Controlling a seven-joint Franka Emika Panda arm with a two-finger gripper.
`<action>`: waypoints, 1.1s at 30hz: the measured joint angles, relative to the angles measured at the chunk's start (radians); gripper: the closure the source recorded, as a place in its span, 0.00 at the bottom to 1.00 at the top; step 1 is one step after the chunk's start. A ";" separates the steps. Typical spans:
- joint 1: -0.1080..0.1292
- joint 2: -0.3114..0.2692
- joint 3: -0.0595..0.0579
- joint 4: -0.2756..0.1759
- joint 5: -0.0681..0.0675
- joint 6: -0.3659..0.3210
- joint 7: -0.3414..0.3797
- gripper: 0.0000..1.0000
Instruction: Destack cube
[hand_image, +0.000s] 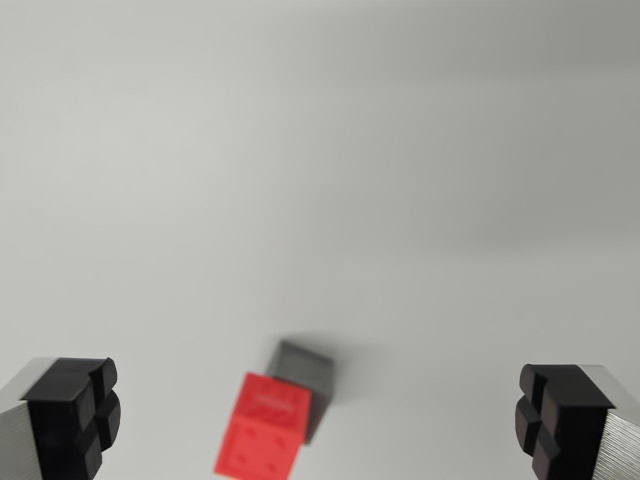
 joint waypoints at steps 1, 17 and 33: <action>0.000 -0.003 0.000 -0.005 0.000 0.003 0.002 0.00; 0.009 -0.067 0.003 -0.124 0.000 0.061 0.052 0.00; 0.024 -0.166 0.011 -0.305 -0.001 0.151 0.140 0.00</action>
